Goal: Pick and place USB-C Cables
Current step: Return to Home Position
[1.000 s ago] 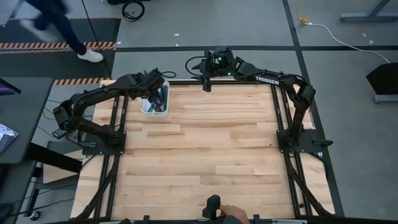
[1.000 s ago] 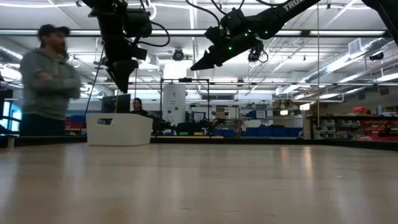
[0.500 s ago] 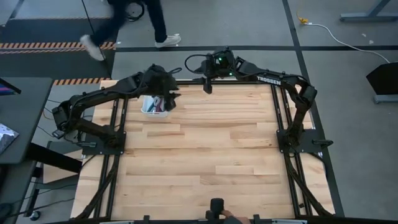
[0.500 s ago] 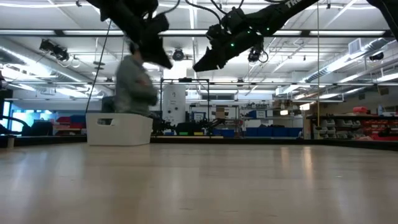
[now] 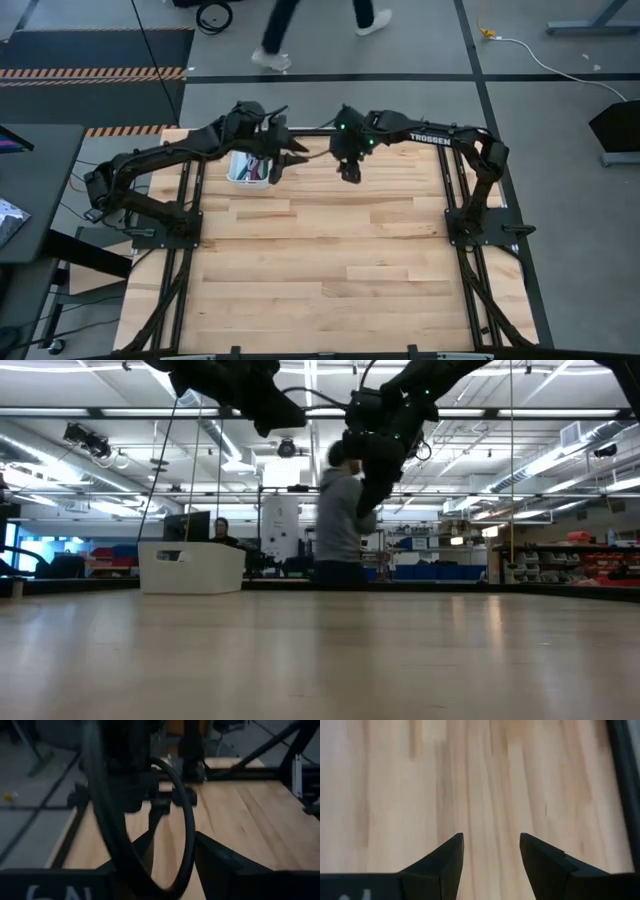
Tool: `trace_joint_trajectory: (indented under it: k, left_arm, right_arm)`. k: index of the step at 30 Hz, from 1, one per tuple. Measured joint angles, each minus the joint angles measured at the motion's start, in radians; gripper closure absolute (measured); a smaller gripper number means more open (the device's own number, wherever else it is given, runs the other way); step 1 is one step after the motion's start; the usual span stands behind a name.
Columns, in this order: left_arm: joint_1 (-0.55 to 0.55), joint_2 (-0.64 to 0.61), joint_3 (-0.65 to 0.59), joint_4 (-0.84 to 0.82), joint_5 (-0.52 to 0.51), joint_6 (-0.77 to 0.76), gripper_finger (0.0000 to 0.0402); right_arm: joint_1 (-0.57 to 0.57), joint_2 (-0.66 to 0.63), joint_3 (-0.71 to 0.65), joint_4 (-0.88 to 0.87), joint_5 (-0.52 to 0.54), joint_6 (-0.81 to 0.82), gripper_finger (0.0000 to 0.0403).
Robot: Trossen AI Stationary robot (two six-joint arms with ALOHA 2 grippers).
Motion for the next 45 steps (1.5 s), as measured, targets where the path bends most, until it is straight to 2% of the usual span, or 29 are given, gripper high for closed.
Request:
trace_joint_trajectory:
  k: [4, 9, 14, 20, 27, 33, 38, 41, 43, 45]
  left_arm:
    - [-0.052, 0.001, 0.000, -0.097, -0.082, 0.003, 0.0266]
    - [-0.153, 0.001, 0.000, -0.172, -0.221, 0.032, 0.0279]
    - [-0.250, 0.001, 0.000, -0.238, -0.279, -0.043, 0.0285]
    - [-0.379, 0.000, 0.003, -0.249, -0.364, -0.192, 0.0285]
    - [-0.540, 0.001, 0.070, -0.271, -0.570, -0.278, 0.0285]
    - [-0.622, 0.000, 0.085, -0.280, -0.580, -0.301, 0.0285]
    - [-0.618, 0.000, 0.085, -0.363, -0.593, -0.247, 0.0291]
    - [-0.610, -0.026, 0.084, -0.402, -0.608, -0.246, 0.0329]
    - [-0.609, -0.056, 0.085, -0.413, -0.609, -0.234, 0.0372]
    - [-0.609, -0.093, 0.084, -0.435, -0.610, -0.225, 0.0391]
  right_arm:
    - [0.057, 0.000, 0.000, -0.130, 0.118, 0.068, 0.0202]
    - [0.155, -0.009, 0.000, -0.200, 0.204, 0.127, 0.0206]
    - [0.278, -0.065, 0.000, -0.271, 0.302, 0.215, 0.0220]
    - [0.416, -0.142, 0.000, -0.308, 0.322, 0.320, 0.0234]
    - [0.510, -0.167, 0.000, -0.297, 0.330, 0.394, 0.0235]
    - [0.552, -0.167, 0.000, -0.298, 0.338, 0.438, 0.0235]
    - [0.585, -0.175, 0.000, -0.317, 0.446, 0.429, 0.0240]
    - [0.604, -0.204, 0.000, -0.362, 0.522, 0.438, 0.0267]
    - [0.614, -0.239, 0.000, -0.381, 0.556, 0.457, 0.0304]
    - [0.622, -0.283, 0.000, -0.390, 0.561, 0.471, 0.0356]
